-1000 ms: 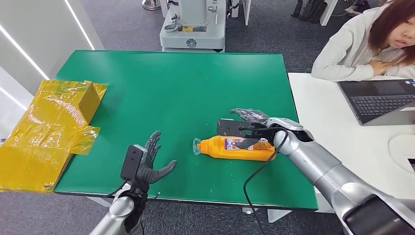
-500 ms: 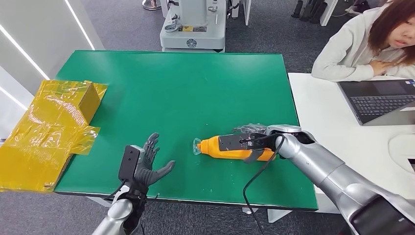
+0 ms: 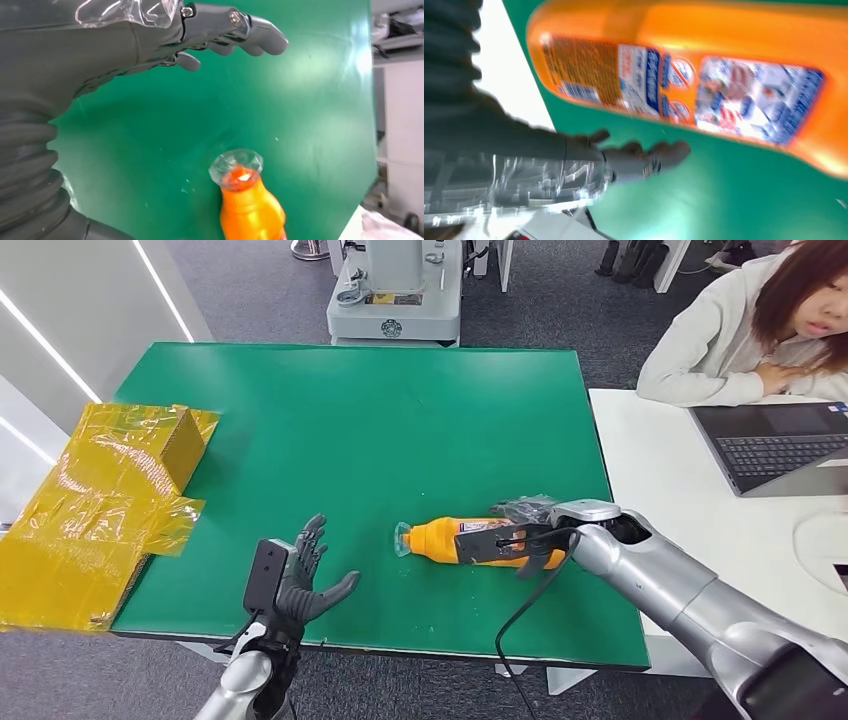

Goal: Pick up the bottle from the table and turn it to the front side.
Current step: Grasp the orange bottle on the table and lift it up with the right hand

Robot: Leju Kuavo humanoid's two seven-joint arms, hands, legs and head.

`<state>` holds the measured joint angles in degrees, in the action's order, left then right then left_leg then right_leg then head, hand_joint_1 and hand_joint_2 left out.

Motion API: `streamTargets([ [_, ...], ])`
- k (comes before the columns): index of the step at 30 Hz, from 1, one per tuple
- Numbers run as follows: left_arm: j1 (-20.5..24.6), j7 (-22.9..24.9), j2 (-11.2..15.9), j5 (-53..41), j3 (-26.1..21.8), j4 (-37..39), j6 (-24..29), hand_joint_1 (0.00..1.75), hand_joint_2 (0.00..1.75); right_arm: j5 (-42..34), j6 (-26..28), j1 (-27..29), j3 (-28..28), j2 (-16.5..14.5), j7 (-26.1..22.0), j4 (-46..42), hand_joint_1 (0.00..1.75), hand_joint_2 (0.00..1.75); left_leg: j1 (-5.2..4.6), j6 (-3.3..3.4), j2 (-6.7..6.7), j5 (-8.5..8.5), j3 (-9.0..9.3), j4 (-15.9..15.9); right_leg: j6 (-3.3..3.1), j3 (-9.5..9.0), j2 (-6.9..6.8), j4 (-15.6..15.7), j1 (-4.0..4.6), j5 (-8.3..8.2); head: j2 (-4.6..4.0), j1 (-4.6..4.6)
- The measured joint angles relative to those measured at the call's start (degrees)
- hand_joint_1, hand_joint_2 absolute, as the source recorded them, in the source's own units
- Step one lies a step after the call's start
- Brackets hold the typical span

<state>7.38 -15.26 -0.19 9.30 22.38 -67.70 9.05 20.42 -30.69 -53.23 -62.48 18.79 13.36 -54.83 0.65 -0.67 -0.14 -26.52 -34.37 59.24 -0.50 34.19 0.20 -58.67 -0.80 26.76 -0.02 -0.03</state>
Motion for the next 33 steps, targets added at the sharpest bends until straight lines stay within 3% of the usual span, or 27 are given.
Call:
streamTargets([
  [8,-0.4,-0.1,-0.2,-0.6,-0.3,0.0,0.0,0.00,1.75,7.2,1.6,2.1,-2.3,2.7,3.2,-4.7,0.00,1.75,0.00,0.02,-0.02,-0.01,0.00,0.0,0.00,0.00,0.00,0.0,0.00,0.00,0.00,0.01],
  [23,-0.2,-0.9,-0.5,-1.4,-0.4,0.2,0.4,0.00,1.75,12.2,3.5,5.9,-3.5,3.0,2.5,-5.5,0.00,1.75,0.00,0.02,-0.01,-0.02,0.00,0.0,0.00,-0.01,0.00,0.0,0.01,0.00,0.00,0.01],
  [26,-0.2,-1.3,-0.5,-1.8,-0.4,0.3,0.5,0.00,1.75,14.1,6.0,7.1,-3.2,2.7,2.1,-5.4,0.10,1.75,0.01,0.02,-0.01,-0.02,0.00,0.0,0.00,-0.02,0.00,0.0,0.01,0.00,0.00,0.01],
  [28,-0.2,-1.3,-0.5,-1.9,-0.5,0.4,0.5,0.00,1.75,14.9,7.7,8.0,-2.6,2.2,1.8,-5.2,0.37,1.75,0.01,0.02,-0.01,-0.02,0.00,0.0,0.00,-0.02,0.00,0.0,0.01,0.00,0.00,0.01],
  [29,-0.2,-1.4,-0.5,-2.0,-0.5,0.4,0.5,0.00,1.75,15.1,8.5,8.4,-2.2,2.0,1.7,-5.1,0.59,1.75,0.01,0.02,-0.01,-0.02,0.00,0.0,0.00,-0.02,0.00,0.0,0.01,0.00,0.00,0.01],
  [30,-0.2,-1.5,-0.5,-2.0,-0.6,0.5,0.5,0.00,1.75,15.2,9.1,8.7,-1.9,1.7,1.5,-5.0,0.95,1.75,0.01,0.02,-0.01,-0.02,0.00,0.0,0.00,-0.02,0.00,0.0,0.01,0.00,0.00,0.00],
  [33,-0.2,-1.9,-0.4,-2.1,-1.1,0.7,0.8,0.00,1.75,15.3,10.5,9.4,-0.9,1.0,0.7,-4.6,1.66,1.75,0.01,0.02,0.00,-0.02,0.01,0.0,0.00,-0.02,0.01,0.0,0.01,0.00,0.00,0.00],
])
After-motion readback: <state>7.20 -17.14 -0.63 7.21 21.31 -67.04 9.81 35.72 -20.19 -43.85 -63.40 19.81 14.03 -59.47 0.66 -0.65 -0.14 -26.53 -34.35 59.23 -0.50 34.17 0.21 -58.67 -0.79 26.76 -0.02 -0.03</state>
